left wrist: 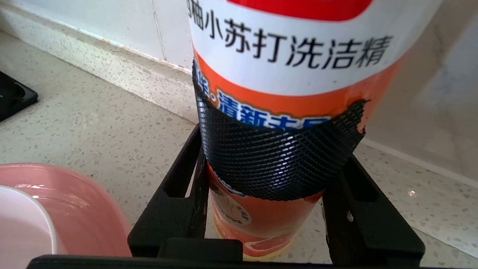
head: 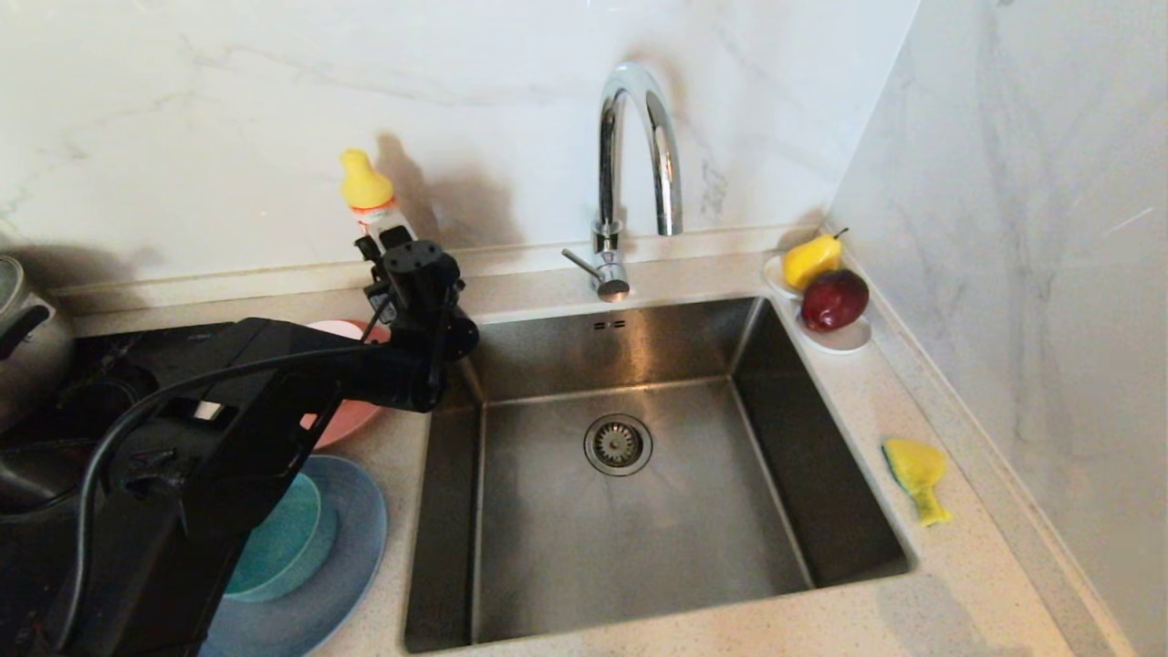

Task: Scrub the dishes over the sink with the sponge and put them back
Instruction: Place the dish soap on the table

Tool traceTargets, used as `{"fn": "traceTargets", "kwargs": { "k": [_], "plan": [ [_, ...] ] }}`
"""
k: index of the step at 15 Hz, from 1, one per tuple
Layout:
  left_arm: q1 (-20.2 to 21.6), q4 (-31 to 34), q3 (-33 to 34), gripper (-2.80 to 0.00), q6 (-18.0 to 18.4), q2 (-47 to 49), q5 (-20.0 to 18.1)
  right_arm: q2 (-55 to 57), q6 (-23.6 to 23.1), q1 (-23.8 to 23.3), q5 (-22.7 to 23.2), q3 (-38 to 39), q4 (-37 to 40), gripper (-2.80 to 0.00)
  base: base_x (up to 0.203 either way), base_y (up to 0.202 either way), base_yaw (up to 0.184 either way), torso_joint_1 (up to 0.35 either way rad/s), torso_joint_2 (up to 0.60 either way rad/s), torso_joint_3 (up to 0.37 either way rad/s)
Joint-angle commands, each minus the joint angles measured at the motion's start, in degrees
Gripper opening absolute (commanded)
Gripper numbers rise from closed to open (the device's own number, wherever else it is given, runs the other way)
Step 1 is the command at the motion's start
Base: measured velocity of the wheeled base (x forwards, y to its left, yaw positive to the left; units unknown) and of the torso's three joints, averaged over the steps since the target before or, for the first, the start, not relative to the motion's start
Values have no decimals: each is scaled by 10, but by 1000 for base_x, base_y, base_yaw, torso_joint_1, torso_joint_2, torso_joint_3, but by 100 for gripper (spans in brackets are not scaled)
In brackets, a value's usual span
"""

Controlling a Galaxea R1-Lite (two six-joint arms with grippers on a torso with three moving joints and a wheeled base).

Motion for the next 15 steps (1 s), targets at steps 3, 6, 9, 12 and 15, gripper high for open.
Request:
{"fn": "traceTargets", "kwargs": {
  "k": [3,6,9,12,15],
  "plan": [
    [0,1,1,-280,-2,3,7,-1,0,0,0,0,0,-280,0,0,0,0,0,0],
    [1,2,0,0,0,1,18,-1,0,0,0,0,0,-280,0,0,0,0,0,0],
    [1,2,-2,0,-2,-3,18,-1,0,0,0,0,0,-280,0,0,0,0,0,0],
    [0,1,-3,0,-4,-15,19,-1,0,0,0,0,1,-280,0,0,0,0,0,0],
    [0,3,4,0,-4,-53,20,-1,0,0,0,0,0,-280,0,0,0,0,0,0]
  ]
}}
